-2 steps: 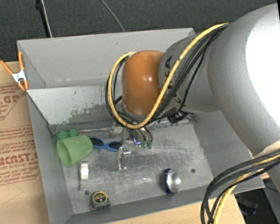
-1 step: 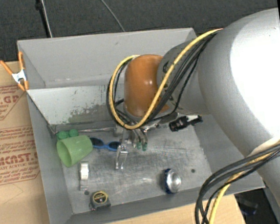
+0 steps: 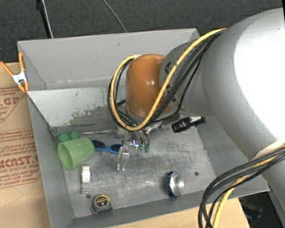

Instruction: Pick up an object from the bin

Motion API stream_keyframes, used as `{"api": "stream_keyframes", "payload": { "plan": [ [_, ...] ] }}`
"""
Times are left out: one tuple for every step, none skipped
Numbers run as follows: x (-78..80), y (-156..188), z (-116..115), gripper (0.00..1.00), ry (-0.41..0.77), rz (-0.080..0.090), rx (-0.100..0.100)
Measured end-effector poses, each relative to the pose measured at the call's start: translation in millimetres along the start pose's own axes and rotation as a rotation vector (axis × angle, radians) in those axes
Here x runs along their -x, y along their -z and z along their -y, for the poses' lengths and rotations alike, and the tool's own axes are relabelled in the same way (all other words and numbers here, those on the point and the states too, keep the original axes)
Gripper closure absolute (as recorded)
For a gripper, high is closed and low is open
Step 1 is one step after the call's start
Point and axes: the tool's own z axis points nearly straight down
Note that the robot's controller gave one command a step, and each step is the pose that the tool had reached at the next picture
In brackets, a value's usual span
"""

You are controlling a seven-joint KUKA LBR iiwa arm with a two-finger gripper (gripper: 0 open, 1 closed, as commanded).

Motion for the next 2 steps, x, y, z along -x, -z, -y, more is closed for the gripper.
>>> {"api": "stream_keyframes", "payload": {
  "plan": [
    [3.4, 3, 0, 1.00, -0.002, 0.012, 0.003],
    [5.8, 103, -2, 1.00, 0.000, 0.004, 0.001]
  ]
}}
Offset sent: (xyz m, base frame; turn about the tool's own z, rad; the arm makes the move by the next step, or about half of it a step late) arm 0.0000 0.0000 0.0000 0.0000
